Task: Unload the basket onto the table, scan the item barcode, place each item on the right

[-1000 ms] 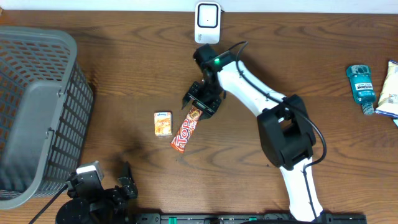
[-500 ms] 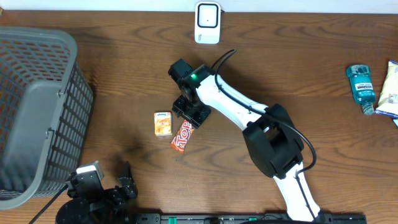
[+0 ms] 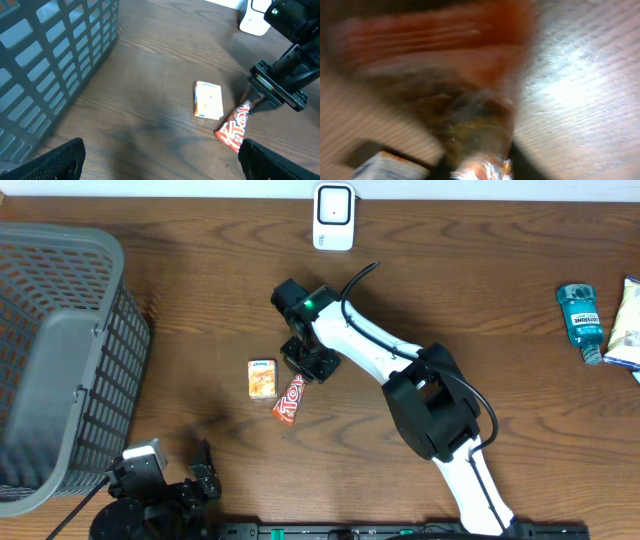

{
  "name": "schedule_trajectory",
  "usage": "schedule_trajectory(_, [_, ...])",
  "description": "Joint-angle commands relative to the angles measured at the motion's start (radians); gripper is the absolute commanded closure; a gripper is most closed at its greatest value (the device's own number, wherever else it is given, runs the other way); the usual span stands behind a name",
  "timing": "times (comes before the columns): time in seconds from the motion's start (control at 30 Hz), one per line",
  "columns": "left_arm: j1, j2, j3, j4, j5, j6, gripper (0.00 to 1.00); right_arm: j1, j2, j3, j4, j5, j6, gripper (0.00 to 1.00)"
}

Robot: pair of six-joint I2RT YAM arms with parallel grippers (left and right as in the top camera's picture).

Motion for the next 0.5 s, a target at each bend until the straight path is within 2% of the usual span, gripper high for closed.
schedule_trajectory(0.0, [0.005, -0.001, -0.002, 0.001, 0.009, -0.006, 0.02, 0.005, 0.092, -0.020, -0.085, 0.113, -0.062, 0.99])
schedule_trajectory(0.1, [0.005, -0.001, -0.002, 0.001, 0.009, -0.006, 0.02, -0.001, 0.093, -0.020, -0.108, 0.184, -0.179, 0.99])
schedule_trajectory(0.23, [0.005, -0.001, -0.002, 0.001, 0.009, -0.006, 0.02, -0.023, 0.085, -0.019, 0.055, 0.079, -0.475, 0.99])
schedule_trajectory(0.33, [0.005, -0.001, -0.002, 0.001, 0.009, -0.006, 0.02, -0.053, 0.083, -0.019, 0.229, -0.198, -0.739, 0.99])
schedule_trajectory(0.47, [0.005, -0.001, -0.002, 0.001, 0.009, -0.006, 0.02, -0.115, 0.083, -0.019, 0.409, -0.756, -1.036, 0.99])
